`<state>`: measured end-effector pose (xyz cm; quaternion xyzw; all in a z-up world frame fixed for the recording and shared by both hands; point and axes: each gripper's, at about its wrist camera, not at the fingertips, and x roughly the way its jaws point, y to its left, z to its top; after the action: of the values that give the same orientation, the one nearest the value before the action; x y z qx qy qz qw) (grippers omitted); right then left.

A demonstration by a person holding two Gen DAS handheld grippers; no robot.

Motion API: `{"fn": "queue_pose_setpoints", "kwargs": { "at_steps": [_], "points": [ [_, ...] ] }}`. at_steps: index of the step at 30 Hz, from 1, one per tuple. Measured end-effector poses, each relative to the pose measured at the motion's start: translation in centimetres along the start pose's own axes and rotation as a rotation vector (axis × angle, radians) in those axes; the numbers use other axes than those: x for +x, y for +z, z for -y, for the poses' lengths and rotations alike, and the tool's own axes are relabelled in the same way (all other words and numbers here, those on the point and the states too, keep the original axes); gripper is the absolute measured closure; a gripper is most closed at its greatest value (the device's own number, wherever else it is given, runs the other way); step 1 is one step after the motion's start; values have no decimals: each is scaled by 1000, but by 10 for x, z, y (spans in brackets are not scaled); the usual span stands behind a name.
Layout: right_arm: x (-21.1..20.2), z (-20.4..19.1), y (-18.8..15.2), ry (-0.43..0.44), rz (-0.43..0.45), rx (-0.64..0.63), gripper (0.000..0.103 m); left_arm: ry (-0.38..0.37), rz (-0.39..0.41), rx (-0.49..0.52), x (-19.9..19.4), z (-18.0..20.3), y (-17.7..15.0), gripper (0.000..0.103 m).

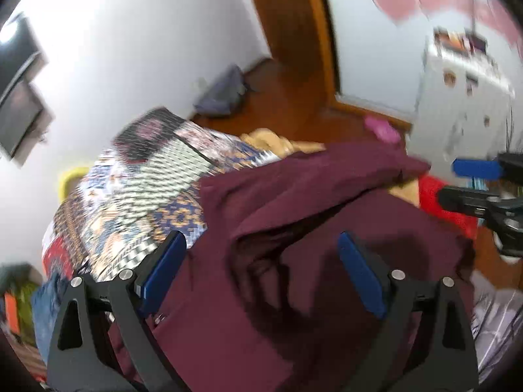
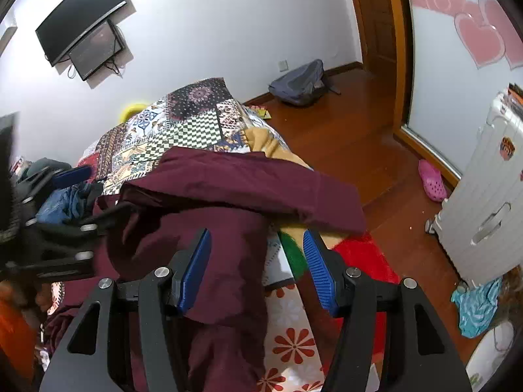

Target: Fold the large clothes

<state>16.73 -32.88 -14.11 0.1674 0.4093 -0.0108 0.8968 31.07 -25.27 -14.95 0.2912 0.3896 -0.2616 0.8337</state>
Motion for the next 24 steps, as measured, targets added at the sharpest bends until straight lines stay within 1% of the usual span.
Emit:
{"fn": "queue_pose_setpoints", "kwargs": {
  "at_steps": [3, 5, 6, 7, 8, 10, 11, 12, 13, 14, 15, 16, 19, 21, 23, 24],
  "points": [
    [4, 1, -3, -6, -10, -15, 48, 2, -92, 34, 42, 6, 9, 9],
    [9, -2, -5, -8, -19, -28, 48, 22, -111, 36, 59, 10, 12, 9],
    [11, -1, -6, -8, -27, -34, 48, 35, -102, 34, 63, 10, 13, 14],
    [14, -3, -7, -10, -36, -41, 48, 40, -88, 30, 63, 11, 15, 22],
    [16, -3, -8, -12, -42, -48, 48, 38, -71, 22, 62, 12, 17, 26],
    [22, -5, -12, -21, -55, -68, 48, 31, -18, -3, 54, 10, 21, 41],
    [24, -6, -14, -29, -61, -75, 48, 30, -4, -11, 51, 9, 23, 46],
    [25, -6, -15, -32, -65, -75, 48, 21, 13, -24, 46, 6, 24, 64],
    [25, -6, -16, -27, -67, -71, 48, -8, 23, -37, 44, 3, 26, 81],
    [24, -7, -16, -17, -69, -65, 48, -57, 28, -62, 39, -3, 27, 83],
    [24, -7, -17, -11, -72, -61, 48, -84, 38, -89, 35, -8, 28, 88],
    [24, -7, -17, -8, -73, -60, 48, -111, 53, -122, 28, -16, 27, 91],
    [25, -11, -19, -14, -80, -76, 48, -126, 86, -212, 7, -37, 22, 94],
    [26, -12, -20, -22, -84, -88, 48, -128, 111, -271, -12, -52, 15, 95],
    [24, -16, -20, -25, -81, -94, 48, -152, 139, -317, -29, -66, 7, 95],
    [23, -18, -20, -23, -77, -97, 48, -156, 160, -349, -42, -75, -3, 96]
  ]
}}
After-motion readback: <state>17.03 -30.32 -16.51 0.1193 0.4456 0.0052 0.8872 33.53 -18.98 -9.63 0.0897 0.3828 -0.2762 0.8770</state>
